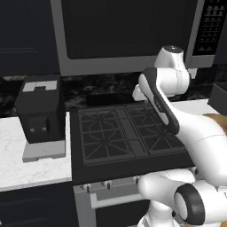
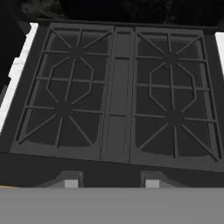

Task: Open the microwave, place the bowl with waffle inside the microwave, then close the microwave door and turn it on.

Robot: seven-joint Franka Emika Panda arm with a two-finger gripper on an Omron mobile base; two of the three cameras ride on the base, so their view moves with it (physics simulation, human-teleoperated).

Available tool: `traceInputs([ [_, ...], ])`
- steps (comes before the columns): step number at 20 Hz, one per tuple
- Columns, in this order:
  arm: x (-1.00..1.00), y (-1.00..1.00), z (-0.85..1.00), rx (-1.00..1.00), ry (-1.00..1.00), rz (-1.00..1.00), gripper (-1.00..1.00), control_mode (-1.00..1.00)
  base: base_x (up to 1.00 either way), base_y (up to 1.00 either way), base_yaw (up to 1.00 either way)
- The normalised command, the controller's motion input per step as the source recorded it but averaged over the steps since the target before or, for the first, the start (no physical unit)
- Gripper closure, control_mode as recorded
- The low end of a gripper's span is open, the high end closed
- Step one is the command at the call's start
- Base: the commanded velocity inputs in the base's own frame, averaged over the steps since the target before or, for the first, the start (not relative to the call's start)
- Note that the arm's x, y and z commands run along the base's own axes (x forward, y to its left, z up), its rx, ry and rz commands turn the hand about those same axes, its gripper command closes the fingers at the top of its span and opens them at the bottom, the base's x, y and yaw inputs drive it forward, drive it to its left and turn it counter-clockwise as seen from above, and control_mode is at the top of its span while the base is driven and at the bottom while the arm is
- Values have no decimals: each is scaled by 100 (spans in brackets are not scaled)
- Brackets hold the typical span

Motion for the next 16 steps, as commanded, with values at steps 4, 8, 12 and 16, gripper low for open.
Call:
traceInputs([
  [4, -20, -6, 2, 0, -15, 1, -100, -100, 0, 0, 0],
  [8, -71, -13, 43, 0, -36, 4, -100, -100, 0, 0, 0],
  [12, -67, -20, 56, 0, -46, 2, -100, -100, 0, 0, 0],
  [16, -53, -32, 53, 0, -40, 0, -100, -100, 0, 0, 0],
])
